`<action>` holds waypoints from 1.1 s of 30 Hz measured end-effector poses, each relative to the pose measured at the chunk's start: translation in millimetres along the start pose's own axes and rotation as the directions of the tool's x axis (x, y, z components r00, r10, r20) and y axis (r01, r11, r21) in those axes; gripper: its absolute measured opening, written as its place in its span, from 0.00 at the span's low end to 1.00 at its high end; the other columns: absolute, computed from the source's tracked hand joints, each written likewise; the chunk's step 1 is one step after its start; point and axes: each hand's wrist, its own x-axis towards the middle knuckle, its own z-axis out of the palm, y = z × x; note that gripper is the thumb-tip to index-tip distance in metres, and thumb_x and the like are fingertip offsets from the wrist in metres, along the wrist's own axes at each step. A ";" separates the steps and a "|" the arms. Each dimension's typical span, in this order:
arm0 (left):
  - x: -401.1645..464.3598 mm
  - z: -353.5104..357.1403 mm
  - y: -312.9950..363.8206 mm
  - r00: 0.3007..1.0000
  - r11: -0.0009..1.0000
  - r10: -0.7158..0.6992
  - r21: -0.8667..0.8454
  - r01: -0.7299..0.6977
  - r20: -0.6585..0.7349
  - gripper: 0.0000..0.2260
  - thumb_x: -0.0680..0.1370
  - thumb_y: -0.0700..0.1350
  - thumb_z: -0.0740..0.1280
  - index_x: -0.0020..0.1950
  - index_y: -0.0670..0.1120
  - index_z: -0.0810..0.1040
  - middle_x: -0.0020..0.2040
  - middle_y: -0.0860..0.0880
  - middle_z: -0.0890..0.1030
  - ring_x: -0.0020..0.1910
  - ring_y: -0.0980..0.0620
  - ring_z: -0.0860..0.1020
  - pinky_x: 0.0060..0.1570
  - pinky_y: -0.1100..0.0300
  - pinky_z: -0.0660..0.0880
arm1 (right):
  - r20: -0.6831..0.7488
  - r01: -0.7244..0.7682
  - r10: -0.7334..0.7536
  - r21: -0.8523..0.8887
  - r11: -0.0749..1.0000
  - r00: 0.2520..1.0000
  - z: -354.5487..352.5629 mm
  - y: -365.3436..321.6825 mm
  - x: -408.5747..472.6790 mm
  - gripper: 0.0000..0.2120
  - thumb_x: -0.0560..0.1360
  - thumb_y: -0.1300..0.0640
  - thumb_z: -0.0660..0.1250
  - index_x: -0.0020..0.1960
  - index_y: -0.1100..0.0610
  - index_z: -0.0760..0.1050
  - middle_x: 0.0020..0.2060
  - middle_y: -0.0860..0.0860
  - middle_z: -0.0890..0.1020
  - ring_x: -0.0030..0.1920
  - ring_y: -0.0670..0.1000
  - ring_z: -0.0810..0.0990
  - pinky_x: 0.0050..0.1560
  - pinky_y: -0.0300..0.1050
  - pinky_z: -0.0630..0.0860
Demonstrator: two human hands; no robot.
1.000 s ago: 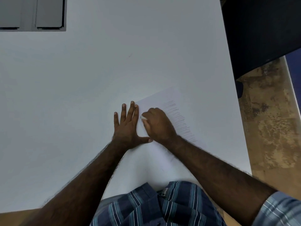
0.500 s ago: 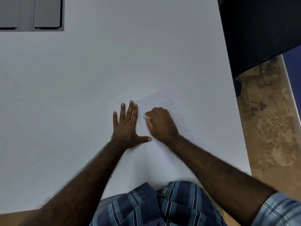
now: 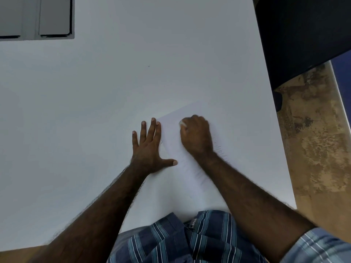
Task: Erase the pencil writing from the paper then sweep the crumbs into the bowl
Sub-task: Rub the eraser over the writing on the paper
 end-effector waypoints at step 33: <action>-0.8 -1.4 -1.2 1.000 1.000 0.006 -0.012 -0.006 0.010 0.66 0.62 0.82 0.64 0.82 0.50 0.31 0.80 0.54 0.27 0.78 0.48 0.25 0.77 0.36 0.35 | -0.043 -0.067 0.067 0.010 0.998 0.997 -11.1 16.2 4.7 0.06 0.78 0.59 0.64 0.46 0.58 0.80 0.40 0.55 0.79 0.41 0.61 0.78 0.47 0.56 0.75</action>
